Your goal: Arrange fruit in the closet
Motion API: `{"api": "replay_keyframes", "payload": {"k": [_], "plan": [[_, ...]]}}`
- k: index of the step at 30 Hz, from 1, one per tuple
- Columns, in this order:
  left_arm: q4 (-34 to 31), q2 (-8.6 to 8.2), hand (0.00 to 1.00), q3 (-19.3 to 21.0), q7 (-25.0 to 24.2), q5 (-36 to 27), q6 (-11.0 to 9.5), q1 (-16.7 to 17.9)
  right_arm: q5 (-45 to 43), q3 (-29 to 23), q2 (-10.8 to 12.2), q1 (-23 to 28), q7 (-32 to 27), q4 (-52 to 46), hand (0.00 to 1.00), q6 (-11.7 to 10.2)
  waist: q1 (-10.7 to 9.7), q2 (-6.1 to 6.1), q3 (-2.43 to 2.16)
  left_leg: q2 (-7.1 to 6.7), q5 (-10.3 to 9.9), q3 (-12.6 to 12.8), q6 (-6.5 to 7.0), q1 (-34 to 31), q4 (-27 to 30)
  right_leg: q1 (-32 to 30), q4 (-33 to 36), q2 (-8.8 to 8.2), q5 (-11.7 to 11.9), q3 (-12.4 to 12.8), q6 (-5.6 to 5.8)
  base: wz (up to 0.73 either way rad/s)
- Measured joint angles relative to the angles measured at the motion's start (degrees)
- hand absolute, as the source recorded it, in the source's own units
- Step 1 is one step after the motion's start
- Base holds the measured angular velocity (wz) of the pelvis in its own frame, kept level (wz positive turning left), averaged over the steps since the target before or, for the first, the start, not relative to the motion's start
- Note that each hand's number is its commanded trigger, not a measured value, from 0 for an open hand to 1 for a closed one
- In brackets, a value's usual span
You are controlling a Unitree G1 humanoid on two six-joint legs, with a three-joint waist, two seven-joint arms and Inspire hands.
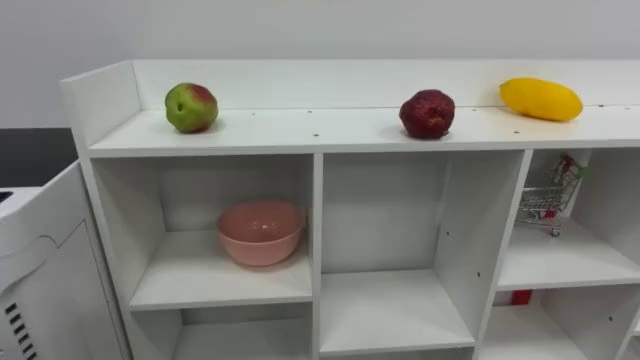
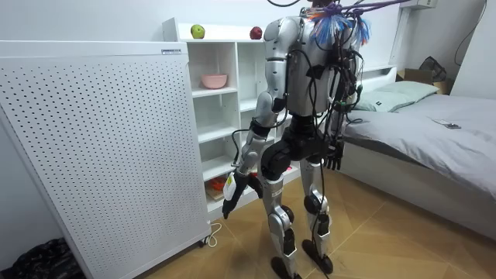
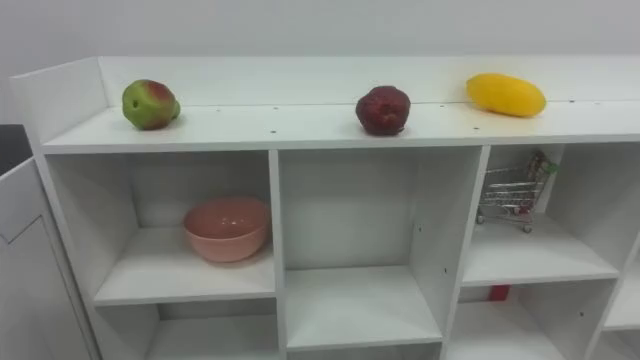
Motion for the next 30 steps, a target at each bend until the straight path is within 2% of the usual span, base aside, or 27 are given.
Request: {"api": "replay_keyframes", "payload": {"k": [10,14,16,19,22,24,25,27,30], "plan": [[0.02,-0.12,0.0,-0.01,-0.72,0.01,0.0,-0.66,1.31,0.02,-0.03,-0.38,-0.13,0.41,0.0,-0.06,0.01,0.15,0.01,0.11,0.18,0.62,-0.09,0.46,-1.04,0.11,-0.01,0.13,0.0,0.71,0.0,-0.02],[-0.03,-0.23,0.0,0.63,-0.49,0.49,0.12,-0.55,8.85,-0.34,-0.2,-0.17,-1.32,0.35,0.0,0.61,0.0,0.06,0.03,0.1,0.23,0.75,-0.15,0.56,-1.5,-0.02,-0.14,0.14,0.0,0.59,0.0,-0.02],[-0.32,-0.24,0.0,1.03,-0.48,0.46,0.02,-0.63,12.72,-1.85,-0.19,-0.18,-1.45,-0.38,0.0,0.61,-0.01,-0.07,0.01,0.1,0.23,0.74,-0.16,0.58,-1.54,0.04,-0.23,0.11,0.0,0.45,0.0,0.0],[-0.29,-0.27,0.0,1.73,0.14,0.21,-0.68,-0.8,20.11,-6.71,0.14,-0.96,-2.29,-3.61,0.0,-0.46,-0.22,-0.35,-0.02,0.01,0.24,0.84,-0.14,0.58,-1.46,0.05,-0.86,0.04,0.06,0.52,0.0,0.0],[-0.41,-0.08,0.0,2.63,0.83,-0.03,-1.34,-1.49,24.88,-10.72,0.13,-2.34,-5.17,-11.5,0.0,-1.3,-0.53,-0.37,0.03,-0.05,0.32,0.8,-0.04,0.45,-1.33,-0.06,-0.97,-0.02,0.15,0.42,0.06,0.0],[-0.75,0.74,0.0,3.48,1.35,-0.38,-2.88,-1.83,27.53,-13.13,0.13,-3.73,-7.69,-18.47,0.0,-2.82,-0.83,-0.52,0.02,-0.04,0.33,0.73,-0.07,0.59,-1.77,-0.03,-1.04,0.02,0.18,0.47,0.06,0.0],[-0.74,0.95,0.0,3.43,1.8,-0.89,-3.3,-1.84,28.3,-13.39,0.14,-3.77,-8.54,-20.83,0.0,-3.12,-0.8,-0.48,0.01,-0.04,0.39,0.73,-0.09,0.69,-1.96,-0.01,-1.04,0.03,0.18,0.46,0.06,0.0],[-1.0,1.17,0.0,3.5,2.47,-2.24,-3.72,-1.91,28.55,-13.95,0.17,-3.77,-11.89,-32.99,0.0,-3.57,-0.96,-0.33,-0.04,-0.12,0.77,1.03,-0.11,0.69,-2.24,-0.53,-1.02,-0.05,0.18,0.59,0.06,-0.05],[-1.6,1.19,0.0,4.34,2.49,-2.37,-4.54,-2.6,28.37,-14.1,0.13,-4.09,-15.56,-45.07,0.0,-6.06,-0.42,-0.43,-0.1,-0.21,1.47,1.12,-0.27,0.6,-3.01,-1.38,-1.05,-0.04,0.39,1.41,-0.1,-0.06]]}}
